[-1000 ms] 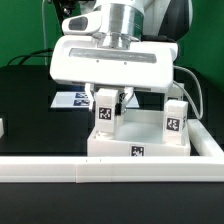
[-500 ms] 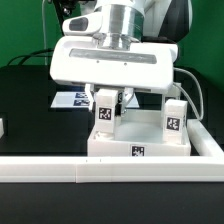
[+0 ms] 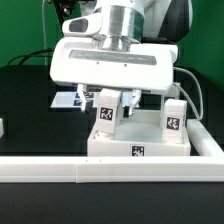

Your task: Assemble square table

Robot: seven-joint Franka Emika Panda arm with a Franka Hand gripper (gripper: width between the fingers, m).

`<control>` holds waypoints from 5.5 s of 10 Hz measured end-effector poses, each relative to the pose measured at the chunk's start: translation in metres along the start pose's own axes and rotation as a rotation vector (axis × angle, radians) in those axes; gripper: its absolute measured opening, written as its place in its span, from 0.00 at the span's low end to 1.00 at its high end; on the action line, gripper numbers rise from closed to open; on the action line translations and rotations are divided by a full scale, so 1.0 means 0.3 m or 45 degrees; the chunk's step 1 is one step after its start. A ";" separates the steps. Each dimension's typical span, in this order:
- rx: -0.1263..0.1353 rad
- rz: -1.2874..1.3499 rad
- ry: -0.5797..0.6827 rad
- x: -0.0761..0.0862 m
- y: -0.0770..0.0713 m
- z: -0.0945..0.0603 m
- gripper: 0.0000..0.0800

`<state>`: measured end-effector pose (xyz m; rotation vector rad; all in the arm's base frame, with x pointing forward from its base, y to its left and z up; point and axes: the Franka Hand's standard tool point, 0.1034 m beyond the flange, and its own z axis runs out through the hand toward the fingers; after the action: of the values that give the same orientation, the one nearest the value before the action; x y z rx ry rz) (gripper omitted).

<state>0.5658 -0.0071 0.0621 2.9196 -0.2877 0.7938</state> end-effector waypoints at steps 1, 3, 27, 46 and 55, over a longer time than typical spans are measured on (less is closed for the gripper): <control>0.000 0.000 0.000 0.000 0.000 0.000 0.80; 0.003 0.002 -0.001 0.002 -0.001 -0.007 0.81; 0.107 0.109 -0.644 0.065 0.017 -0.053 0.36; -0.236 1.482 -0.619 0.060 -0.039 -0.049 0.61; -0.010 0.614 -0.622 0.046 -0.064 -0.048 0.81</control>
Offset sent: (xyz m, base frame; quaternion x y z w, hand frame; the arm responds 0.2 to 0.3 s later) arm -0.0109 -0.0023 0.0180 -0.0049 -0.0277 0.0040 0.9996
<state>0.5744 0.0116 0.0806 3.0263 -1.0560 0.0882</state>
